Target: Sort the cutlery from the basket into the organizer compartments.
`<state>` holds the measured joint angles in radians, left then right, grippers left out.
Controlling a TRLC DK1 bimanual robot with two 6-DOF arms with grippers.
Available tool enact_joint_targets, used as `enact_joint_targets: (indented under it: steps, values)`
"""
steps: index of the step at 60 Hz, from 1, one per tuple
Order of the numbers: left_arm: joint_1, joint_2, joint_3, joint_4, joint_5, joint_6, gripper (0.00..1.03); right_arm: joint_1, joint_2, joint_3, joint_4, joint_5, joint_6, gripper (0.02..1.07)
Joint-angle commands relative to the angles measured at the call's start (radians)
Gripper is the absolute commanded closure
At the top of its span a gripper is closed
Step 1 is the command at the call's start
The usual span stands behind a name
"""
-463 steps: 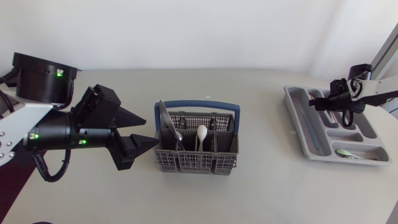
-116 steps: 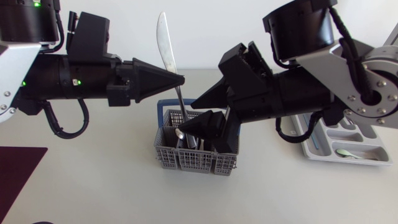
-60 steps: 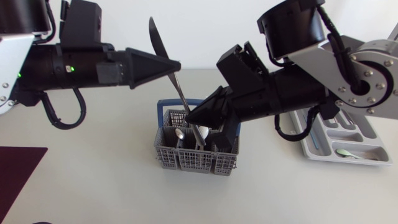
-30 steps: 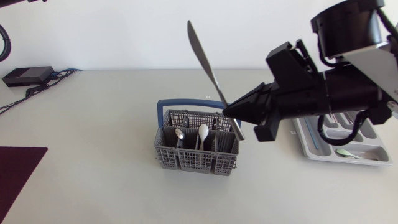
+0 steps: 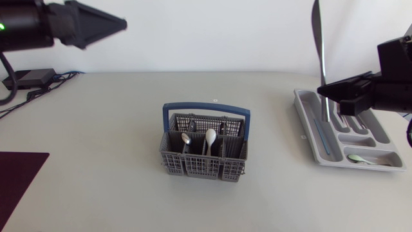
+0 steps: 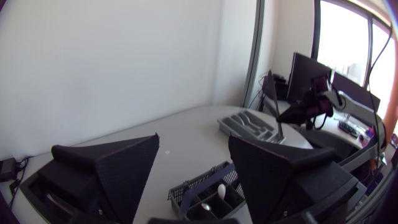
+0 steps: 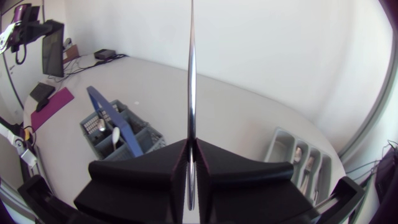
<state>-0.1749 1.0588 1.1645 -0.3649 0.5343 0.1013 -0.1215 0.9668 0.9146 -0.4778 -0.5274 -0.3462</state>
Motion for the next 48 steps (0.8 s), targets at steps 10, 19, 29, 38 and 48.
enact_joint_targets:
  steps: [10,19,29,38,48]
  values:
    - [-0.202,-0.014,-0.131,-0.023,-0.246,0.133,0.27,-0.27,0.119,0.017,0.079,0.014,-0.054,1.01]
    - [-0.288,-0.002,-0.178,0.011,-0.382,0.158,0.27,-0.379,0.268,0.093,0.122,0.079,-0.066,1.01]
    - [-0.364,0.013,-0.21,0.038,-0.491,0.156,0.27,-0.458,0.47,0.202,0.191,0.172,-0.068,1.01]
    - [-0.371,0.041,-0.215,0.057,-0.542,0.118,0.27,-0.507,0.667,0.322,0.212,0.234,-0.06,1.01]
    - [-0.359,0.078,-0.201,0.035,-0.54,0.037,0.26,-0.532,0.834,0.431,0.211,0.283,-0.056,1.01]
